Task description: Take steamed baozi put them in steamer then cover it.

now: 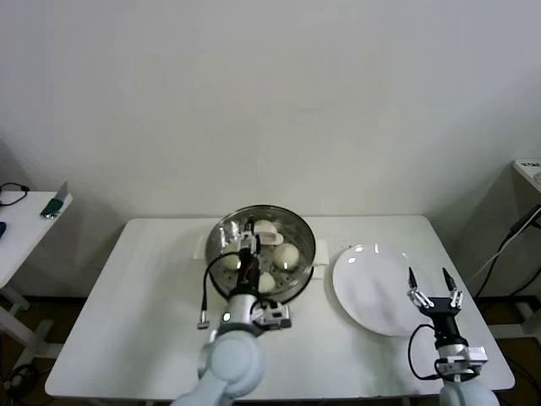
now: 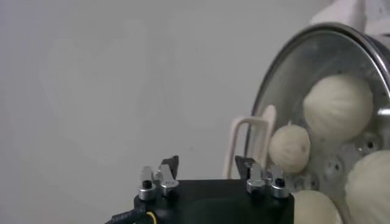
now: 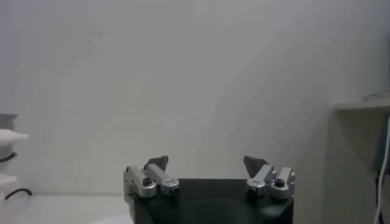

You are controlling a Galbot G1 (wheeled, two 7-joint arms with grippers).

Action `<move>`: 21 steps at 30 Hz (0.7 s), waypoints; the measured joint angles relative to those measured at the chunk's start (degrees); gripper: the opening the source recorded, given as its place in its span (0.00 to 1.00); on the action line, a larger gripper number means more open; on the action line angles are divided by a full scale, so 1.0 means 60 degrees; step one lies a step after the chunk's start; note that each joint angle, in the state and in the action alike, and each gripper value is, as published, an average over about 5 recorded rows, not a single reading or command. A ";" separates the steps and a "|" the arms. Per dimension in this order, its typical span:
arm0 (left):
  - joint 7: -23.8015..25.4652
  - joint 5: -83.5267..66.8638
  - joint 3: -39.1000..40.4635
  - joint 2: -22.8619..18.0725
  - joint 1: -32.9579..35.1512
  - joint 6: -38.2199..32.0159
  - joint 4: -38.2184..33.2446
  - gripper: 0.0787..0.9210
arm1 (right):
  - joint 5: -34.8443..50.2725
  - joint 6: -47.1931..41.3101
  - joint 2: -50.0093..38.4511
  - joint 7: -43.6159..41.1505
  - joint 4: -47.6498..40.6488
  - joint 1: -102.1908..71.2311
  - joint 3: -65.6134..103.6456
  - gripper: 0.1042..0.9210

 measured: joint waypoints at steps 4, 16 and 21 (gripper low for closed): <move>-0.0347 -0.0811 -0.0189 0.0301 0.0288 -0.0242 -0.0644 0.80 | 0.0019 -0.0135 -0.0036 0.0076 0.0002 -0.0004 -0.0077 0.88; -0.2074 -0.6364 -0.3008 0.1094 0.1746 -0.2054 -0.1702 0.88 | 0.0096 -0.0350 -0.0146 0.0309 0.0286 -0.0097 -0.0283 0.88; -0.2233 -0.9434 -0.4735 0.1435 0.2571 -0.3185 -0.1645 0.88 | 0.0057 -0.0266 -0.0103 0.0356 0.0310 -0.0159 -0.0373 0.88</move>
